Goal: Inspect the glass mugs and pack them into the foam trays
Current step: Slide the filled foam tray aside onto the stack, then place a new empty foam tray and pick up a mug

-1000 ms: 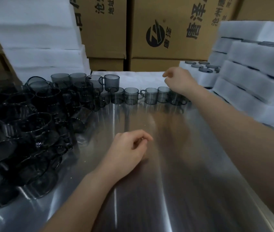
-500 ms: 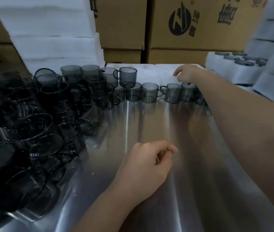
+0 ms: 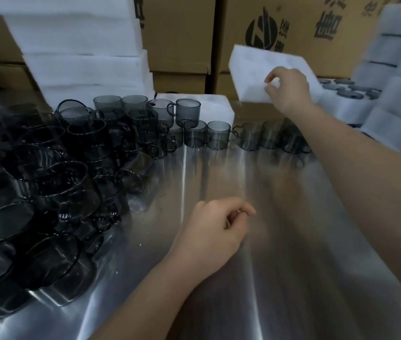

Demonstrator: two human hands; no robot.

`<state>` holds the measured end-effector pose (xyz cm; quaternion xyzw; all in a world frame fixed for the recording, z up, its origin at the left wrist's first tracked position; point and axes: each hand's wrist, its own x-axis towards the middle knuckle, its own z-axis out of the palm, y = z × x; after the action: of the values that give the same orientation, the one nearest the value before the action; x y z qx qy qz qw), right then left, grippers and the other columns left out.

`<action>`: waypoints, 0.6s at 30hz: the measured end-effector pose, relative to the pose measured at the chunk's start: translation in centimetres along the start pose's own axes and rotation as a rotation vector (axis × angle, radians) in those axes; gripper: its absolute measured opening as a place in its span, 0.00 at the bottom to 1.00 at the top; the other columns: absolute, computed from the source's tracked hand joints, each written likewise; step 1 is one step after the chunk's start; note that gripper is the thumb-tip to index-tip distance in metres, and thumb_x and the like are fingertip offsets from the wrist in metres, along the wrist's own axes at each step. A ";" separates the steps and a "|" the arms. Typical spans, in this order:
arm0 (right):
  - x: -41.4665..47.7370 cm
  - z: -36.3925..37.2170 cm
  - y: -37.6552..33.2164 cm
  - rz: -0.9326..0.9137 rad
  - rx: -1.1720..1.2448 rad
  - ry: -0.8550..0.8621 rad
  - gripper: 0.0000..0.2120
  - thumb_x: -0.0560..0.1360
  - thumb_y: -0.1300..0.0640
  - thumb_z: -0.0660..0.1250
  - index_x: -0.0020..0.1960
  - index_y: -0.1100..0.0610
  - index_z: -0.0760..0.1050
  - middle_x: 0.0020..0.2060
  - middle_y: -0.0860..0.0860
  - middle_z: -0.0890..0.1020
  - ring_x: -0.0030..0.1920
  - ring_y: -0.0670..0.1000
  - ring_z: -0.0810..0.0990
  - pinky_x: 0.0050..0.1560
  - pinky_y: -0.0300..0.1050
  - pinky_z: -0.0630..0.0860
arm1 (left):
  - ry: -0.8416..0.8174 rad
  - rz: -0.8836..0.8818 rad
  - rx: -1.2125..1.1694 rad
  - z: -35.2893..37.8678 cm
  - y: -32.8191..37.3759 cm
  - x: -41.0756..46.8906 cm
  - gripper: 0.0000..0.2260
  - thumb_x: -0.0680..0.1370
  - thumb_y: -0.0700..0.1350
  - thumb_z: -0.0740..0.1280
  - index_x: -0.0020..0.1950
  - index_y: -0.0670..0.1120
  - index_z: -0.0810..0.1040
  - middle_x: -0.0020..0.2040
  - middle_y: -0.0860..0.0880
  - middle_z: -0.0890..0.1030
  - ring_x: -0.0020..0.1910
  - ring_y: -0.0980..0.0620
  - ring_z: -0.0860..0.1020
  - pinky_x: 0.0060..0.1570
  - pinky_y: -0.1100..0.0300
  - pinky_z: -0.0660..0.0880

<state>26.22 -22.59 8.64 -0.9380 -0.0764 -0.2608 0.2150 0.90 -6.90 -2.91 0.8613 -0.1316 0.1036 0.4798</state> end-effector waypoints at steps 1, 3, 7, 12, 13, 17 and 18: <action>-0.5 -1.1 -0.6 -0.043 0.001 0.033 0.10 0.81 0.55 0.62 0.59 0.55 0.76 0.59 0.60 0.76 0.59 0.62 0.73 0.60 0.54 0.69 | 0.014 -0.004 -0.014 -0.1 0.0 0.1 0.10 0.79 0.42 0.64 0.48 0.55 0.82 0.32 0.52 0.81 0.28 0.54 0.76 0.33 0.57 0.76; -2.3 -3.3 -2.0 -0.139 -0.014 0.074 0.10 0.80 0.53 0.63 0.60 0.55 0.76 0.57 0.59 0.75 0.58 0.61 0.74 0.58 0.52 0.69 | 0.066 -0.018 -0.085 -0.2 0.1 0.1 0.12 0.79 0.40 0.64 0.46 0.57 0.81 0.32 0.52 0.82 0.30 0.55 0.78 0.33 0.60 0.76; -9.0 -7.3 -5.0 -0.285 -0.082 0.040 0.11 0.79 0.50 0.65 0.59 0.52 0.76 0.51 0.55 0.75 0.53 0.57 0.75 0.49 0.45 0.65 | 0.302 0.020 -0.163 -0.9 1.3 0.1 0.14 0.79 0.36 0.64 0.47 0.56 0.80 0.31 0.51 0.80 0.25 0.60 0.72 0.29 0.69 0.67; -21.1 -9.8 -6.1 -0.364 -0.138 -0.125 0.12 0.79 0.47 0.64 0.60 0.50 0.76 0.45 0.50 0.70 0.48 0.59 0.76 0.47 0.50 0.68 | 0.691 0.206 -0.194 -4.4 3.6 -0.2 0.10 0.78 0.38 0.62 0.50 0.50 0.81 0.33 0.53 0.80 0.33 0.53 0.78 0.37 0.59 0.75; -23.3 -10.1 -6.2 -0.378 -0.149 -0.160 0.12 0.79 0.46 0.64 0.60 0.49 0.77 0.46 0.50 0.70 0.47 0.59 0.76 0.45 0.48 0.65 | 0.709 0.243 -0.195 -5.1 4.1 -0.4 0.10 0.78 0.39 0.61 0.50 0.50 0.80 0.34 0.54 0.80 0.35 0.52 0.79 0.39 0.56 0.77; -29.8 -11.0 -7.4 -0.465 -0.156 -0.204 0.09 0.73 0.49 0.73 0.51 0.50 0.82 0.42 0.52 0.78 0.36 0.59 0.77 0.40 0.45 0.65 | 0.515 0.296 -0.122 -6.0 5.6 -0.2 0.10 0.77 0.40 0.61 0.50 0.52 0.80 0.40 0.58 0.81 0.40 0.59 0.79 0.43 0.62 0.75; -30.8 -11.1 -7.8 -0.492 -0.154 -0.184 0.09 0.69 0.49 0.77 0.46 0.50 0.83 0.38 0.52 0.79 0.32 0.57 0.77 0.36 0.43 0.69 | 0.431 0.298 -0.066 -5.8 5.7 -0.1 0.10 0.77 0.40 0.62 0.50 0.52 0.81 0.42 0.59 0.81 0.41 0.62 0.77 0.44 0.65 0.73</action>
<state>-7.06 -21.52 4.00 -0.9246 -0.3012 -0.2240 0.0654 -1.32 -4.79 4.65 0.7744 -0.1548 0.3500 0.5039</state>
